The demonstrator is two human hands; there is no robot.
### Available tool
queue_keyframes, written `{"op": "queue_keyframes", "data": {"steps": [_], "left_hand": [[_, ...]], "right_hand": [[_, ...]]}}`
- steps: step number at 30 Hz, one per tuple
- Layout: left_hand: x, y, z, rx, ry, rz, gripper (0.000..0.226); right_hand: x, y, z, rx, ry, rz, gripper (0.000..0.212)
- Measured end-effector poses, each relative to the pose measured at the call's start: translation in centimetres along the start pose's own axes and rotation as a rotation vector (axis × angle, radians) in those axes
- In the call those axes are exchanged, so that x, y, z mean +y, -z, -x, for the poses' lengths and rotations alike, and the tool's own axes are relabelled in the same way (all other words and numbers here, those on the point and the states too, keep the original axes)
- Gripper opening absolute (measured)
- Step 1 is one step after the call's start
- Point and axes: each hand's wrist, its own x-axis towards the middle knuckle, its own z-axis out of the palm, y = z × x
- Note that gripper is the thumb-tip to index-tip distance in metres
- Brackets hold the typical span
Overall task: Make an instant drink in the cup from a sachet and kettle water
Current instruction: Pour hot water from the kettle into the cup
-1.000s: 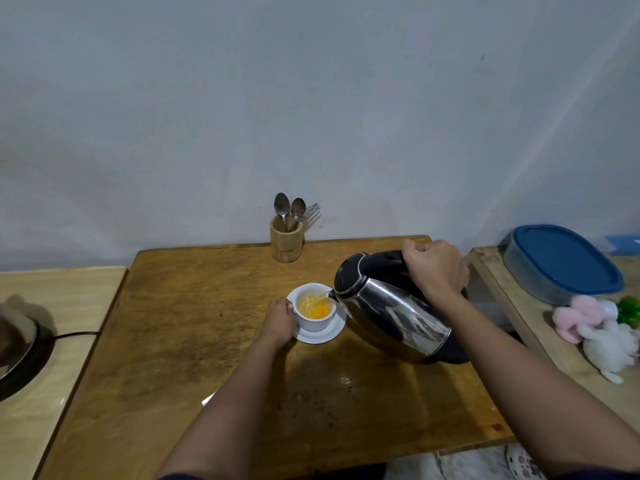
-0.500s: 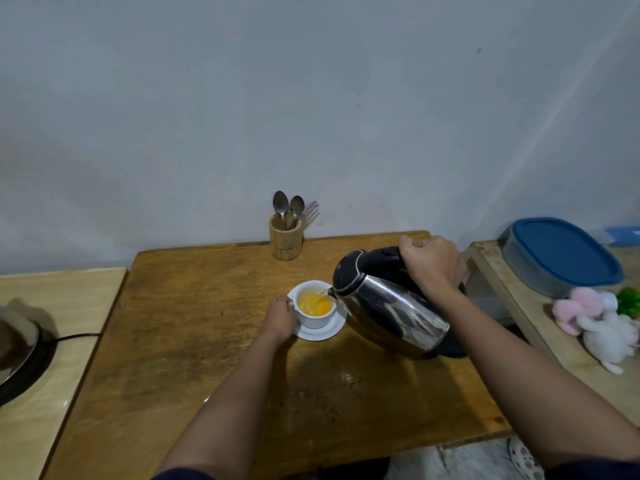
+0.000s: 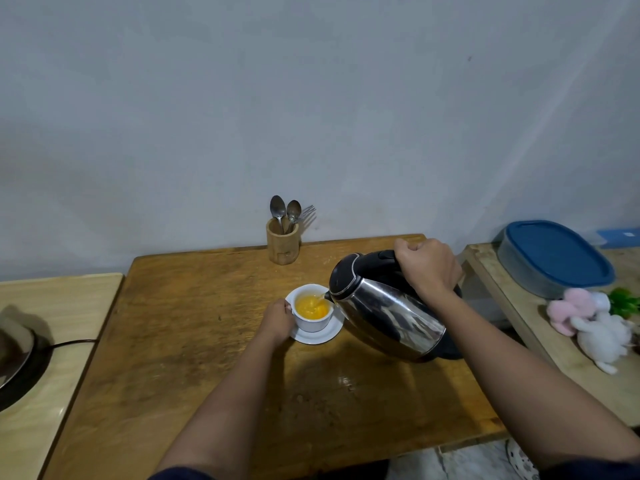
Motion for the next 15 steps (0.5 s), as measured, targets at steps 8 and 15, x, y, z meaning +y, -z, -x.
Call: {"op": "queue_keyframes", "data": {"steps": [8, 15], "left_hand": [[0.05, 0.28, 0.04, -0.023, -0.017, -0.006, 0.014], [0.25, 0.36, 0.15, -0.024, -0.007, -0.009, 0.014]], "right_hand": [[-0.2, 0.19, 0.2, -0.006, 0.001, 0.004, 0.044], [-0.39, 0.2, 0.26, -0.017, 0.004, 0.008, 0.046]]}}
